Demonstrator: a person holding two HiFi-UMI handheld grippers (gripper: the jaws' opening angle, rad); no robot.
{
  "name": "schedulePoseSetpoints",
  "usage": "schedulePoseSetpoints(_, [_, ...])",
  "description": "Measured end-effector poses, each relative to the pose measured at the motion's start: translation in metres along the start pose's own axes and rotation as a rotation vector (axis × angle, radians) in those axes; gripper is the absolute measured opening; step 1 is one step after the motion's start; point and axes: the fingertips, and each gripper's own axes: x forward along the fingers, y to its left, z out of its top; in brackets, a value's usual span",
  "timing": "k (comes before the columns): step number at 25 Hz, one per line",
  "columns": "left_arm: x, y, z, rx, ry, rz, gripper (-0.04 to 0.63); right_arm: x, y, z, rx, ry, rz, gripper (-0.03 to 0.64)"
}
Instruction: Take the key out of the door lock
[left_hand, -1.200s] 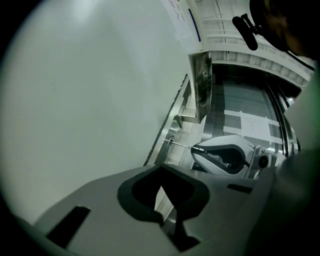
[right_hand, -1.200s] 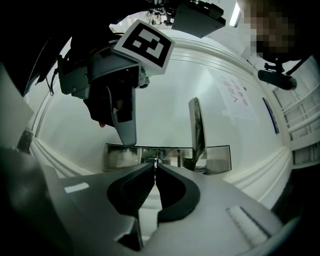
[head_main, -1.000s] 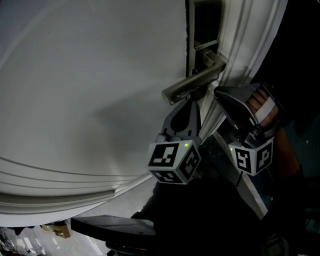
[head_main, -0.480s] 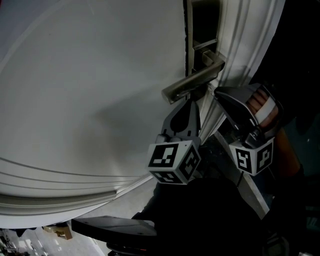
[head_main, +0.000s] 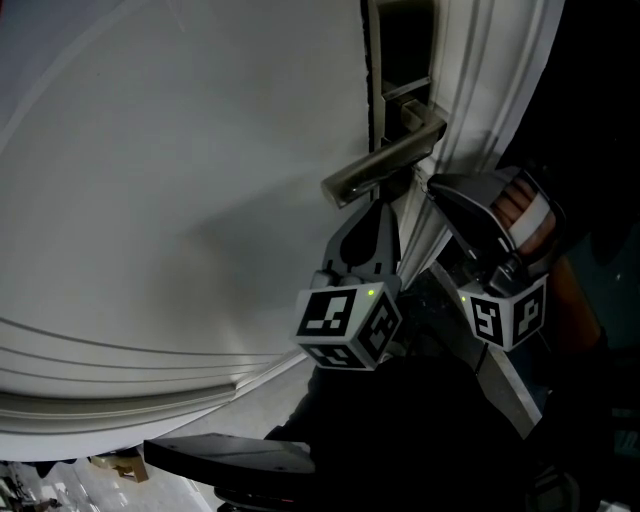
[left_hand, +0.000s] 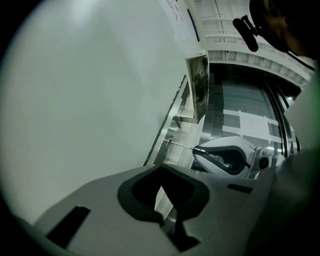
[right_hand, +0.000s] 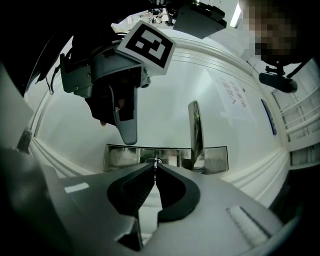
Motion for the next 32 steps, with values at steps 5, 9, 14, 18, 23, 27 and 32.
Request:
schedulePoseSetpoints(5, [-0.0004, 0.0011, -0.0010, -0.003, 0.006, 0.005, 0.000, 0.0002, 0.0002, 0.0005, 0.004, -0.002, 0.001, 0.012])
schedulePoseSetpoints(9, [0.0014, -0.0008, -0.0019, -0.007, 0.011, -0.002, 0.000, -0.0004, -0.0005, -0.0009, 0.007, 0.000, 0.000, 0.012])
schedulePoseSetpoints(14, [0.0028, 0.0008, -0.0007, -0.002, 0.010, 0.000, -0.001, 0.0022, -0.0010, -0.0022, 0.006, 0.006, -0.004, 0.012])
schedulePoseSetpoints(18, [0.0044, 0.0004, -0.0012, -0.006, 0.006, -0.006, 0.000, 0.0034, 0.0005, -0.0040, 0.002, 0.011, 0.003, 0.012])
schedulePoseSetpoints(23, [0.0049, 0.0010, -0.0022, -0.006, 0.009, -0.009, 0.000, 0.0043, 0.0011, -0.0039, 0.004, 0.009, 0.002, 0.012])
schedulePoseSetpoints(27, [0.0049, 0.0017, -0.0020, -0.005, 0.012, -0.011, 0.000, 0.0022, 0.0002, -0.0023, 0.008, 0.012, -0.007, 0.012])
schedulePoseSetpoints(32, [0.0026, 0.0023, -0.0059, -0.015, 0.036, -0.015, -0.001, -0.0038, -0.0001, 0.0026, 0.052, 0.008, -0.019, 0.012])
